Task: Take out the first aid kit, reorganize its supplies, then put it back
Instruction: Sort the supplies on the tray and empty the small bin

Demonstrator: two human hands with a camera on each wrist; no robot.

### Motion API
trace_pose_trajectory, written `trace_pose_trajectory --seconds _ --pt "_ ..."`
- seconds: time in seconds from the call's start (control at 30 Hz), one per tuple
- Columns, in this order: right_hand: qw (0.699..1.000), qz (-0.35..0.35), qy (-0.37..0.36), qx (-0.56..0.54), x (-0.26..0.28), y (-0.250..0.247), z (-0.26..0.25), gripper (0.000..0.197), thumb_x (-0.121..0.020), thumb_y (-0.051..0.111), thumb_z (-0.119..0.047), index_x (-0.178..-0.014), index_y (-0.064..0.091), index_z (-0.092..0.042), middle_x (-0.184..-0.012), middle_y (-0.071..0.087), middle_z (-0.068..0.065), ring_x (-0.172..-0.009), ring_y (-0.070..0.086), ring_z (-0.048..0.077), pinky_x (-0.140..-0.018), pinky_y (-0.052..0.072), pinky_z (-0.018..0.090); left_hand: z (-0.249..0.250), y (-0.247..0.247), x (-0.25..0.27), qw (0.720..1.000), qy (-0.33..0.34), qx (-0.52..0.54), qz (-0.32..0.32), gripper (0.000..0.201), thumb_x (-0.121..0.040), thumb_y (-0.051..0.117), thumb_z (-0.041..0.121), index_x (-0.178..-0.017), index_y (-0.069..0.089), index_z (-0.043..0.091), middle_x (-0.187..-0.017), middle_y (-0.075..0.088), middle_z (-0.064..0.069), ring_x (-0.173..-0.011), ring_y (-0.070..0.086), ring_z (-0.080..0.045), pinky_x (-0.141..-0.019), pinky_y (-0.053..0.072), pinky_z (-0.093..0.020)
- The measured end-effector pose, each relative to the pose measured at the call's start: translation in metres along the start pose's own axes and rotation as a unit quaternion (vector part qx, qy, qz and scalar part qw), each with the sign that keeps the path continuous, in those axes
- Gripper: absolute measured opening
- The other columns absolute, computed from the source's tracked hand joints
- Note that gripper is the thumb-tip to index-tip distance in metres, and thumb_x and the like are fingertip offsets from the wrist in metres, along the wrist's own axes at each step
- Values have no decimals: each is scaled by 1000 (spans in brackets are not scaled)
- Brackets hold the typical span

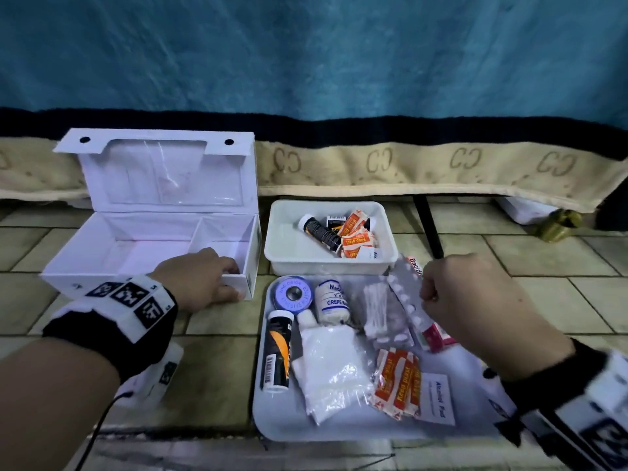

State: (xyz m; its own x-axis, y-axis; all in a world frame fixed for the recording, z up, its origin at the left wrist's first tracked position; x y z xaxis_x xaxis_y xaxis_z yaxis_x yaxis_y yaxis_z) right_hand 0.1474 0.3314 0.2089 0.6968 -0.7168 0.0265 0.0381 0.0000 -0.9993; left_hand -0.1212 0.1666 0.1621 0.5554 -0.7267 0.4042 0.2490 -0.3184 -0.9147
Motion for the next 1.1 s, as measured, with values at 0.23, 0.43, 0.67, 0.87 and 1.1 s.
trace_pose_trajectory --seconds 0.23,0.43,0.67,0.87,1.1 --pt "988 -44 59 -136 -7 13 3 27 -76 74 -17 -61 54 -25 -83 69 5 -74 62 20 -59 45 24 0 0 0 1000 1 3 -4 51 -87 51 56 -130 44 32 -131 44 0 -114 51 -20 -94 43 -37" --pt "986 -74 60 -139 -13 11 -2 30 -75 77 -20 -60 52 -27 -81 66 2 -73 57 18 -60 40 22 0 0 -1 1000 0 2 -8 51 -87 50 56 -131 44 31 -132 43 0 -114 52 -21 -95 43 -37" --pt "997 -52 -1 -51 -14 1 -14 26 -75 73 -42 -91 63 -24 -94 52 -2 -85 57 19 -67 42 26 -1 0 -1 1000 -1 -1 -12 50 -87 50 57 -130 45 32 -130 44 0 -112 53 -22 -94 44 -39" --pt "993 -47 -101 -43 -51 -25 -44 24 -90 56 -35 -107 63 -20 -106 66 5 -99 60 25 -81 49 32 -1 0 -1 1000 -2 -2 -12 49 -86 50 57 -129 45 33 -128 44 0 -110 53 -21 -94 45 -39" --pt "961 -171 -206 68 -116 3 -86 33 -97 41 -16 -127 54 -19 -125 56 6 -112 54 26 -85 40 28 0 0 1 1000 -3 -1 -10 50 -86 50 57 -130 44 33 -130 44 0 -112 53 -22 -93 45 -39"
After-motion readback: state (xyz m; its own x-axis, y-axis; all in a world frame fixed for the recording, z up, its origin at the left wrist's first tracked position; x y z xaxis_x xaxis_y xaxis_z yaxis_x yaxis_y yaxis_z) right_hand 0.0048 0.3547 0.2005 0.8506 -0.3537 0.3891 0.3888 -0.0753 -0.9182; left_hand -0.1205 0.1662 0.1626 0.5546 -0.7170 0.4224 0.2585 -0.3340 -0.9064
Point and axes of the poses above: each hand's wrist, its own x-axis away from the middle knuckle, its own y-axis out of the palm, z = x × y, the point moved 1 cm from there along -x, towards the middle knuckle
